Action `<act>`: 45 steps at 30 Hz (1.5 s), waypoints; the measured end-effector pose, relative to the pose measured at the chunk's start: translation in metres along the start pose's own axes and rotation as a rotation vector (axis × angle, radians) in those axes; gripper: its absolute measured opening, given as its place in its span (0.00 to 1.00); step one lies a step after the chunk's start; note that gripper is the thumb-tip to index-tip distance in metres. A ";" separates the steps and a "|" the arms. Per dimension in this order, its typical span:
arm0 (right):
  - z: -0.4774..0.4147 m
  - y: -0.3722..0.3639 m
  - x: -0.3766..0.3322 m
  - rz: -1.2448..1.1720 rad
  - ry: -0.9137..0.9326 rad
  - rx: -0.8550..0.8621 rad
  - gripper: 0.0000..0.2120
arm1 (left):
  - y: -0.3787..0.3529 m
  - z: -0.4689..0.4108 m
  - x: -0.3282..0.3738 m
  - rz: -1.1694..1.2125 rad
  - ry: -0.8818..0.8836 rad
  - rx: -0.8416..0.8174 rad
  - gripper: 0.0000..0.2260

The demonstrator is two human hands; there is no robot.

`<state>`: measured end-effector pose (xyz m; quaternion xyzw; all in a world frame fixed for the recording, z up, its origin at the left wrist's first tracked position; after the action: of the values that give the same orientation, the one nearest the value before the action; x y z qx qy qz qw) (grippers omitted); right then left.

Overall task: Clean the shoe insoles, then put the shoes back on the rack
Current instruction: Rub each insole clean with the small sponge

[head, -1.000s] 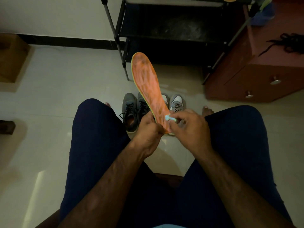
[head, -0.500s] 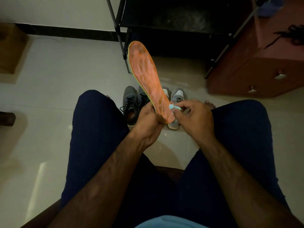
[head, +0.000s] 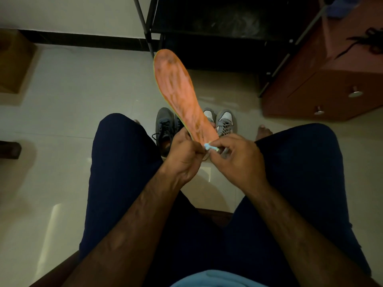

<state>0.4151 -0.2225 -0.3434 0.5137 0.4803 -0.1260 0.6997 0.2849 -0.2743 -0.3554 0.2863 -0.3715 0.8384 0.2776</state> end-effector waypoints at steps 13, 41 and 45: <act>-0.019 0.008 0.006 0.034 -0.094 0.088 0.08 | 0.001 -0.004 0.001 0.032 -0.006 -0.003 0.25; -0.033 0.017 0.024 -0.769 -0.467 0.102 0.08 | 0.007 -0.009 0.003 -0.174 -0.072 -0.100 0.26; -0.035 0.027 0.032 -0.829 -0.455 0.109 0.10 | 0.019 -0.012 -0.002 -0.190 0.061 -0.166 0.16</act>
<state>0.4307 -0.1714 -0.3529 0.2738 0.4720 -0.5290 0.6499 0.2702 -0.2759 -0.3719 0.2706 -0.4022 0.7830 0.3896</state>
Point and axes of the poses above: each hand's wrist, its own z-axis away from the middle knuckle, its own y-axis out of the back of the hand, x = y × z, the point moved 3 cm from there along -z, towards the middle knuckle, and after that the axes turned 9 degrees about -z, right-handed, at the moved point
